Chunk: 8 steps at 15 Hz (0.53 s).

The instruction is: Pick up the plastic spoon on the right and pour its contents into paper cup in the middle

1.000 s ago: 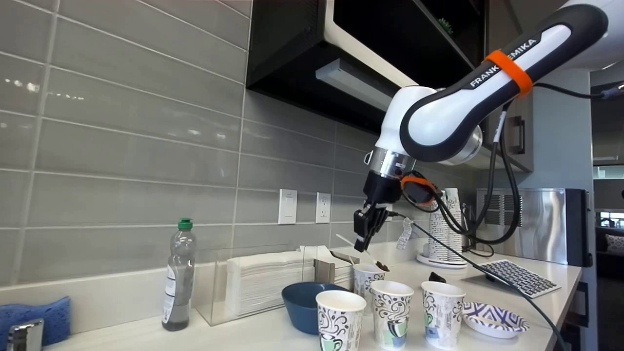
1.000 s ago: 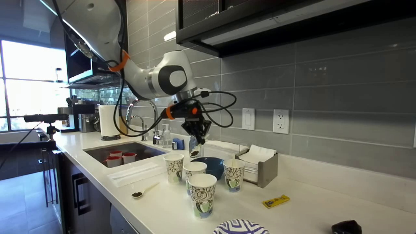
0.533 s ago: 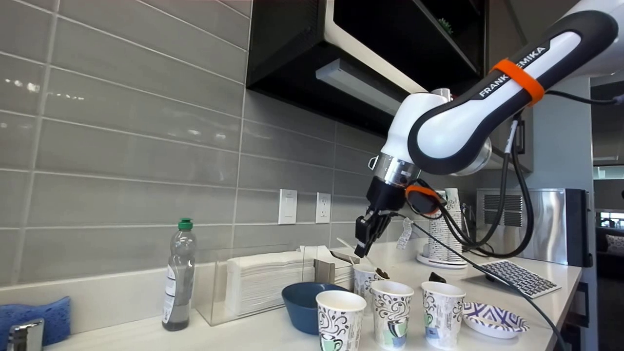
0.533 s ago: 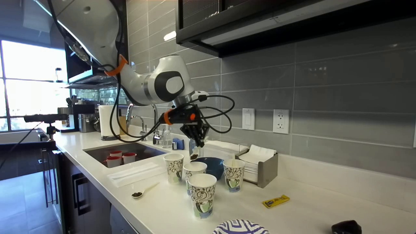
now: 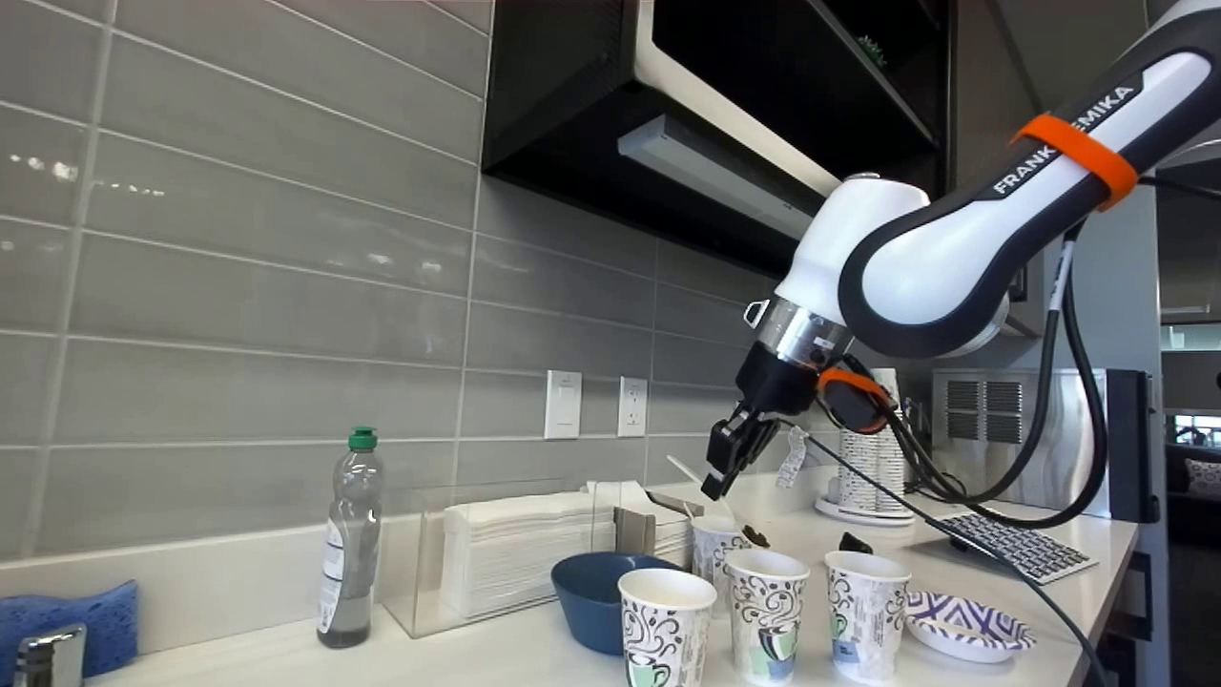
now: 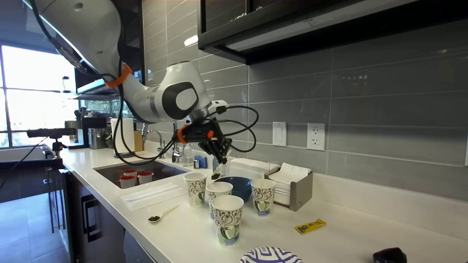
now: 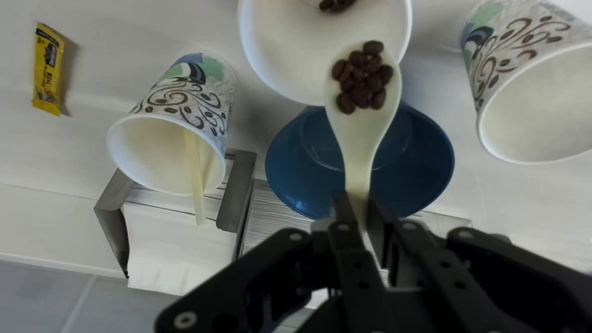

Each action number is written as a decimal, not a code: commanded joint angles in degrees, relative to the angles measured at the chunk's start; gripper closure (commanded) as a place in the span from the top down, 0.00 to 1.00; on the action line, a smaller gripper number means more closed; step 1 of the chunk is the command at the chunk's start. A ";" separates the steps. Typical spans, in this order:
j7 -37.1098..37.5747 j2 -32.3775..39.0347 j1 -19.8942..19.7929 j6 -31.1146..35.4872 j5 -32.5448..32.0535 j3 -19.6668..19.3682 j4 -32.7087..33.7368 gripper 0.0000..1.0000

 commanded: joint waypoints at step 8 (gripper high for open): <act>5.47 -3.66 -4.58 11.50 -4.72 1.91 -6.20 0.03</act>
